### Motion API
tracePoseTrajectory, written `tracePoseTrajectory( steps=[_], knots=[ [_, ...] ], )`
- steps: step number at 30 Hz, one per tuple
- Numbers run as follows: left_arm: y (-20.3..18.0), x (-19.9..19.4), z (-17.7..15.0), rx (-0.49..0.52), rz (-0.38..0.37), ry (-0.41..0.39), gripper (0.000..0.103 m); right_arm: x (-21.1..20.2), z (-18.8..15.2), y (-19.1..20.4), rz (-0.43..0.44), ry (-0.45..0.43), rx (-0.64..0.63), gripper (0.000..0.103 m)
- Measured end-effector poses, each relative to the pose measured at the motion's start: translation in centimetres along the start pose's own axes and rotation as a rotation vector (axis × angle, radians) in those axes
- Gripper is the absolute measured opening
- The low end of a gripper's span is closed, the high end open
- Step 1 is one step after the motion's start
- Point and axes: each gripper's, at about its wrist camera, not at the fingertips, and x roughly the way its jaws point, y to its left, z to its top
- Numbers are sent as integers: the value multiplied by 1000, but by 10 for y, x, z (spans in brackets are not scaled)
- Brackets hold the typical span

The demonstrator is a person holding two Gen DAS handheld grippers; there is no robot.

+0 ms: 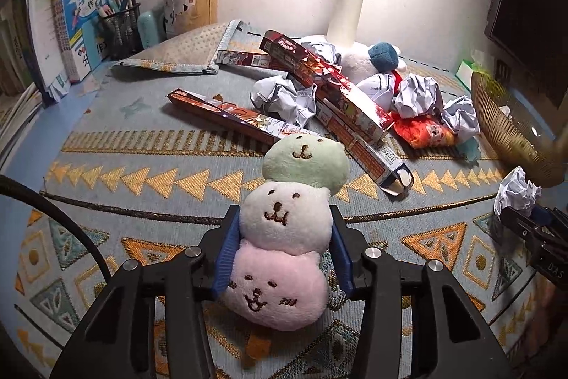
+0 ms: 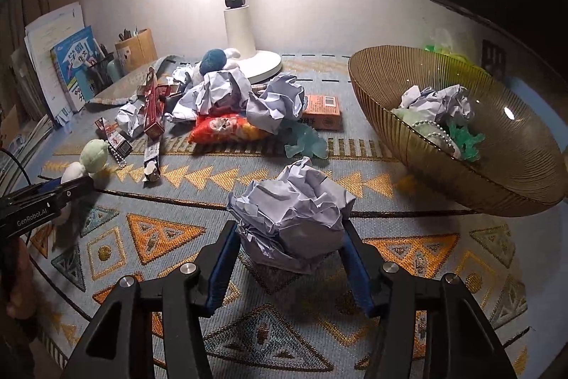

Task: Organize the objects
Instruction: 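Drop the plush dango and paper ball into the amber bowl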

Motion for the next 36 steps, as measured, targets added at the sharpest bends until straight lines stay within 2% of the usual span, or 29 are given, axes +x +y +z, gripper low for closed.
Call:
tracePoseTrajectory(
  steps=[4, 8, 11, 15, 18, 20, 25, 26, 27, 28, 29, 30, 33, 36],
  knots=[
    [-17, -25, 20, 33, -19, -36, 44, -22, 0, -5, 82, -33, 31, 55],
    [-52, -53, 47, 90, -65, -103, 44, -71, 13, -19, 80, -140, 31, 55],
    [-87, -63, 71, 131, -145, -146, 44, -108, 32, -45, 13, -235, 52, 55],
    [-139, -59, 103, 167, -257, -170, 44, -132, 60, -93, -99, -304, 119, 55],
    [-177, -47, 120, 184, -333, -179, 44, -129, 76, -120, -178, -302, 149, 55],
    [-201, -37, 125, 206, -370, -180, 44, -120, 83, -133, -185, -289, 159, 55],
    [-251, -12, 127, 285, -400, -168, 45, -99, 91, -149, -202, -245, 183, 55],
    [-257, -7, 126, 292, -409, -165, 48, -96, 92, -153, -203, -237, 190, 56],
    [-262, -2, 126, 298, -426, -153, 58, -93, 92, -155, -209, -228, 197, 60],
    [-266, 3, 127, 305, -439, -135, 67, -90, 92, -159, -221, -216, 206, 75],
    [-268, 7, 127, 302, -442, -125, 80, -89, 90, -162, -234, -213, 218, 81],
    [-268, 10, 126, 290, -447, -124, 81, -90, 88, -166, -240, -219, 227, 86],
    [-259, 10, 126, 261, -465, -107, 81, -95, 81, -173, -250, -217, 243, 86],
    [-238, 0, 125, 230, -463, -122, 81, -102, 75, -176, -246, -221, 260, 86]
  ],
)
